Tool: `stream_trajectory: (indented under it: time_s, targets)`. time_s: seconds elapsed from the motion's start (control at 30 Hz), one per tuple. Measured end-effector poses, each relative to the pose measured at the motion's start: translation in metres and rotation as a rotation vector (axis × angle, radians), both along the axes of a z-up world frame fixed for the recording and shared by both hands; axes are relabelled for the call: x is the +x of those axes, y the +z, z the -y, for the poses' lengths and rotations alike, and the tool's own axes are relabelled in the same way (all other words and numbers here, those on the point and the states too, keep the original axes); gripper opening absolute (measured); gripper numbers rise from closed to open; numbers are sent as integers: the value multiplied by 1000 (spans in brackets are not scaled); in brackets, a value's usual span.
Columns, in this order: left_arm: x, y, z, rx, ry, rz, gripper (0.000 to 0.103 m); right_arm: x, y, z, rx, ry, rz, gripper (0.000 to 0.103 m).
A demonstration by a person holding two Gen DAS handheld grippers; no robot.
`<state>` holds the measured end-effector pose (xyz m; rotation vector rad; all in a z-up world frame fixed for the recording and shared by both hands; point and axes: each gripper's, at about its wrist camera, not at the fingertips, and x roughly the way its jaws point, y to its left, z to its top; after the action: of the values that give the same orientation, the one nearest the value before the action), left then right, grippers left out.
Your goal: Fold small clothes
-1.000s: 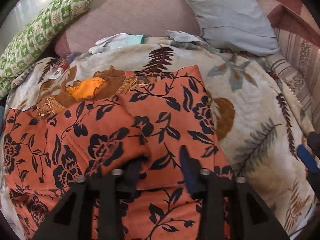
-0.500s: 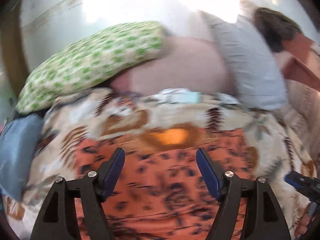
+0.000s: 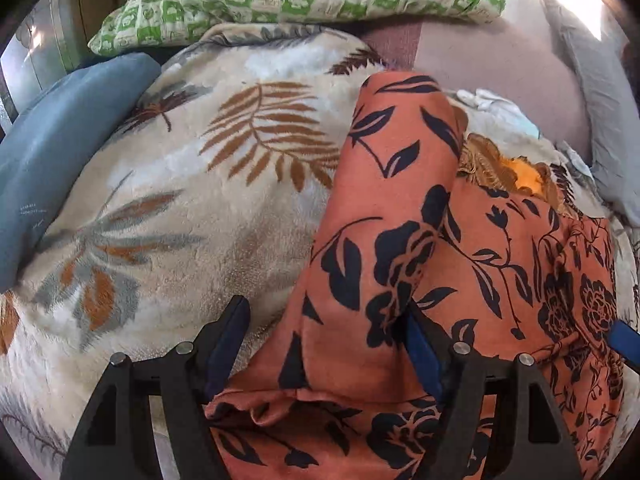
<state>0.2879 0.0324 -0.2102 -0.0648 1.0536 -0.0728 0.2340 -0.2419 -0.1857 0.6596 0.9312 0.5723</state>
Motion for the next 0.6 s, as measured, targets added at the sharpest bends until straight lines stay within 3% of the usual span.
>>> stream_trajectory:
  time_s: [0.1,0.17,0.23,0.33,0.43,0.5,0.6]
  targets:
    - [-5,0,4,16,5,25,76,22,-20,-23,-36,-9,-37,48]
    - [-10,3,7,23,7,45,76,39,-39,-29,-87,-23,-114,48]
    - [-10,9,10,26,5,59,76,46,-44,-21,-200,-72,-121,35]
    - [-6,24,4,40,13,94,76,41,-22,37,-399,-329,-67,35]
    - [-13,59,-4,82,48,225,76,11,21,106,-548,-654,26,37]
    - [-18,86,-8,81,73,305,76,-6,42,130,-537,-722,67,38]
    - [-12,111,0,2,31,362,76,-21,52,138,-363,-661,93,38]
